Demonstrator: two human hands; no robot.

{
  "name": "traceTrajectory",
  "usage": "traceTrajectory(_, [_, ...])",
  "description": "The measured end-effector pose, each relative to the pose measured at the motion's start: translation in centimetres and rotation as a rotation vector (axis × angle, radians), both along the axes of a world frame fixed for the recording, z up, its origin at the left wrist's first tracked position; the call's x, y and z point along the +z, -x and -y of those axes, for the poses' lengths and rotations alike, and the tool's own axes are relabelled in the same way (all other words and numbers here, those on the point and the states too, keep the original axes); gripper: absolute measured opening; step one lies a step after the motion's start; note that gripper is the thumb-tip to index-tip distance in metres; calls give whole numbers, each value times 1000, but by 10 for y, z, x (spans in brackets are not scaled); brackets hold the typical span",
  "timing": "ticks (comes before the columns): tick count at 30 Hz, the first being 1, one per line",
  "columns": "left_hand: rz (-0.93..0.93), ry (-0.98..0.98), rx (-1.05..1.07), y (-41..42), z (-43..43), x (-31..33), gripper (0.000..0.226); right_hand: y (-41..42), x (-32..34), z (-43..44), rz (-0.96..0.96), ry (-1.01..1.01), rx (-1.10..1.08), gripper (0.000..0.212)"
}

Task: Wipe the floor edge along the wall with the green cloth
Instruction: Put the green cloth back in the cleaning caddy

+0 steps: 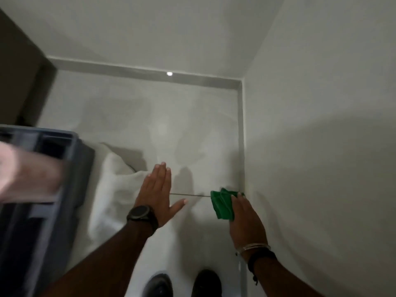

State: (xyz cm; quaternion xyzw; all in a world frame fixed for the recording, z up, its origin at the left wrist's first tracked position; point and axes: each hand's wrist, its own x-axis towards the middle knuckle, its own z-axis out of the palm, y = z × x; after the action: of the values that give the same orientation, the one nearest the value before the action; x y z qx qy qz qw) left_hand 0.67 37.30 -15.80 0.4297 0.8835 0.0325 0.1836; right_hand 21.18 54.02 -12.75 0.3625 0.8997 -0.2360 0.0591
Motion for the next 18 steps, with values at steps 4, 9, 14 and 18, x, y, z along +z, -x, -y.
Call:
traceTrajectory(4, [31,34,85,-12,26,118,108,16,110,14,-38,4,173,58])
traceTrajectory(9, [42,3,236,-39,105,232,104,37,214,68,-1,0,564,67])
traceTrajectory(14, [4,68,386,-49,208,273,105,83,246,140,41,-8,1012,69])
traceTrajectory(18, [-4,138,455,-44,280,263,104,129,223,200,-5,-51,1249,62])
